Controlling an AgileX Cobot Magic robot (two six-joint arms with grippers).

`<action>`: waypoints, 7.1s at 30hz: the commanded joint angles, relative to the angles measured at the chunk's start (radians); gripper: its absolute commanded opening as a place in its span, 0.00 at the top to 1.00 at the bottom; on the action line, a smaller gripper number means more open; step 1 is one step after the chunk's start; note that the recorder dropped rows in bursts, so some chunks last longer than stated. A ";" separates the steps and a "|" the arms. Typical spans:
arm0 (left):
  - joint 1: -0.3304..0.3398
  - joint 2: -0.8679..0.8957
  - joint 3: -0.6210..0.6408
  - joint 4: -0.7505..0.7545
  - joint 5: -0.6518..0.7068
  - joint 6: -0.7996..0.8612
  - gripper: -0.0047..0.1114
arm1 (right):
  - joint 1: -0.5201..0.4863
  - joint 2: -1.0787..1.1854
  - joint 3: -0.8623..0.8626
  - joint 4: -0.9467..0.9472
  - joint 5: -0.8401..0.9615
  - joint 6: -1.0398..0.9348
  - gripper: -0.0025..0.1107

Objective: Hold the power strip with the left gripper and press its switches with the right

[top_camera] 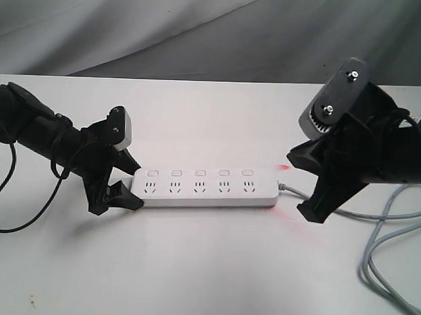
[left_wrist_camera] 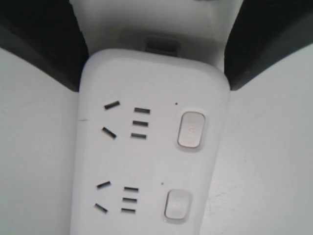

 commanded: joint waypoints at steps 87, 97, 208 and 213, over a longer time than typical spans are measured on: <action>0.000 -0.002 -0.007 -0.005 0.002 0.001 0.49 | -0.257 -1.041 0.733 -0.620 -0.394 1.071 0.98; 0.000 -0.002 -0.007 -0.005 0.002 0.001 0.49 | -0.257 -1.213 0.733 -0.620 -0.394 1.071 0.98; 0.002 -1.003 -0.008 0.052 0.308 -0.694 0.96 | -0.257 -1.305 0.733 -0.620 -0.395 1.074 0.98; 0.002 -1.003 -0.008 0.052 0.308 -0.694 0.96 | -0.257 -1.305 0.733 -0.620 -0.395 1.074 0.98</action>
